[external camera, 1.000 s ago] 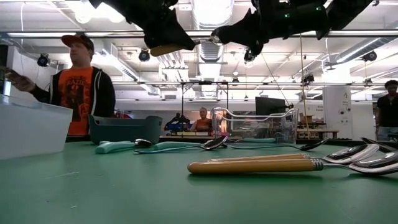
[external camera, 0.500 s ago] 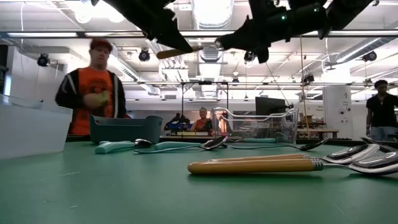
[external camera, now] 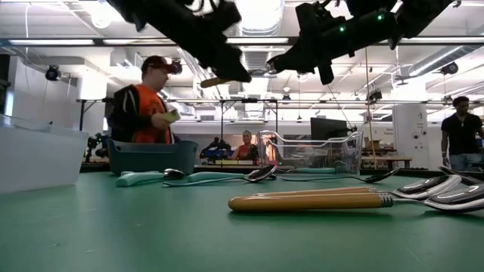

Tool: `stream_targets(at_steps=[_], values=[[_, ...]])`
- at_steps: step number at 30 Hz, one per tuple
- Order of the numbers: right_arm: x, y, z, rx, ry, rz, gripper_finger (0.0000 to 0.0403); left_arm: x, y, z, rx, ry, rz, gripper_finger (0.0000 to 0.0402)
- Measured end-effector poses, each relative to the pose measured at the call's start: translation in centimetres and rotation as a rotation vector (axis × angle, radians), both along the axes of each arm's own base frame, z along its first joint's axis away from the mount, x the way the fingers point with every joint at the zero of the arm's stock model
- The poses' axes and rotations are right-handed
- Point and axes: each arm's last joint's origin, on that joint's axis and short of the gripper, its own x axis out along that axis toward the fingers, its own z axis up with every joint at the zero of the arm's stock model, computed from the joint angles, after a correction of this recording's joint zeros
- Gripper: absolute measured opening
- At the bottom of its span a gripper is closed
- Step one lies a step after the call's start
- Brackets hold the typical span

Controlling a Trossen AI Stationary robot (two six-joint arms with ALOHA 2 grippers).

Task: Sort silverware by color (type)
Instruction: Put the yellow spoon into the gray bin

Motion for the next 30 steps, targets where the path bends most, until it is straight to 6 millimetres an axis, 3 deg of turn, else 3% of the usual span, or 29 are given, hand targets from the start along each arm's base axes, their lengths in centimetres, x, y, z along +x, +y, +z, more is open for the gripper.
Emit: stream_targets(at_steps=[6,14,30], values=[[0.0,0.0,0.0,-0.012,0.006,0.001,0.0009,1.4,0.2,-1.3,0.087,-0.008,0.053,0.0231],[-0.1,-0.1,-0.1,-0.015,0.02,-0.005,0.0009,1.9,-0.3,-1.2,0.094,-0.055,-0.006,0.0226],[-0.1,-0.3,-0.2,-0.008,0.023,-0.02,0.0009,2.0,-0.3,-1.3,0.088,-0.062,-0.006,0.0144]])
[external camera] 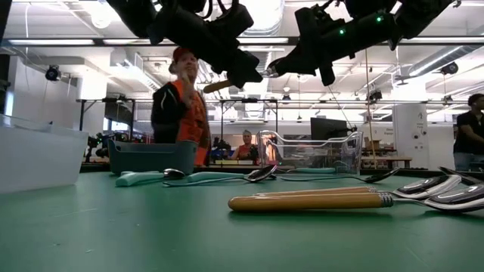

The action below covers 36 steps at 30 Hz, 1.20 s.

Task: Sort silverware by color (type)
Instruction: Put the yellow spoon into the gray bin

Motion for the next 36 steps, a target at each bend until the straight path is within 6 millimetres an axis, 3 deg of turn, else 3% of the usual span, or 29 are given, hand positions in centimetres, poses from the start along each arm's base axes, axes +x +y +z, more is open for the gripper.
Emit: stream_targets(at_steps=[7,14,25,29,36], values=[[0.0,0.0,-0.01,0.0,0.001,0.0,0.0009,0.06,0.0,-0.1,-0.001,0.001,0.0,0.0104],[0.02,0.02,-0.01,-0.005,0.002,0.009,0.0009,0.07,-0.11,-0.22,-0.011,0.008,-0.017,0.0023],[0.01,0.01,0.0,-0.01,0.004,0.005,0.0012,0.07,-0.09,-0.24,-0.041,-0.017,-0.013,0.0023],[-0.02,0.0,-0.12,-0.004,0.015,0.0,0.0046,-0.03,-0.02,-0.06,-0.045,-0.027,0.002,0.0023],[-0.08,0.01,-0.08,0.004,0.013,-0.002,0.0144,-0.83,-0.04,0.28,-0.069,0.03,0.006,0.0023]])
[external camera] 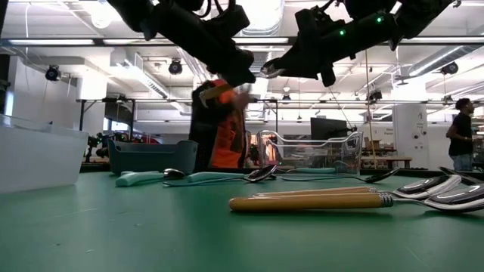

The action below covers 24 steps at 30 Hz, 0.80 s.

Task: Sort silverware by color (type)
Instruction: Put the yellow spoon into the gray bin

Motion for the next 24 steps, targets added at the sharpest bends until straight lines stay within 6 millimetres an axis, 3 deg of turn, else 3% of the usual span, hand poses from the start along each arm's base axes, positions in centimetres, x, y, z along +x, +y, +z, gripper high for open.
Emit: stream_targets(at_steps=[5,10,17,24], values=[[-0.3,0.0,0.3,0.0,-0.001,-0.003,0.019,-2.1,0.6,1.2,-0.013,0.117,0.02,0.0023],[-0.3,0.0,0.2,-0.001,0.006,-0.011,0.0206,-5.6,2.5,3.0,-0.08,0.256,-0.011,0.0023],[-0.3,0.0,0.3,-0.003,0.002,-0.015,0.0208,-11.4,8.7,4.4,-0.246,0.396,-0.038,0.0023],[-0.3,-0.1,0.6,-0.019,-0.003,-0.015,0.0208,-16.2,15.3,2.9,-0.455,0.435,0.058,0.0023]])
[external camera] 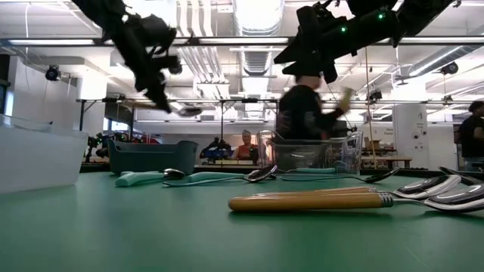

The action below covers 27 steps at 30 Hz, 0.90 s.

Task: Sort silverware by color (type)
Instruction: Put the yellow spoon into the gray bin

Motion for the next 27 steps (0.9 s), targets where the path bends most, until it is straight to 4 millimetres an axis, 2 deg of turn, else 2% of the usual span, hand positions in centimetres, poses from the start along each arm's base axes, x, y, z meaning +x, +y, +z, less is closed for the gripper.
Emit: stream_targets(at_steps=[5,10,18,27], values=[[-0.1,-0.4,0.0,-0.002,0.002,-0.013,0.0208,-1.2,1.9,-1.5,-0.123,0.008,0.04,0.0023],[-0.1,-0.6,0.0,-0.002,0.005,-0.022,0.0208,-1.6,2.2,-3.0,-0.126,0.175,0.083,0.0023],[-0.1,-0.6,-0.1,-0.003,0.008,-0.021,0.0208,-0.7,3.3,-5.3,-0.188,0.256,0.09,0.0023],[-0.1,-0.6,-0.1,-0.007,0.017,-0.02,0.0208,0.5,4.6,-5.6,-0.223,0.284,0.085,0.0023]])
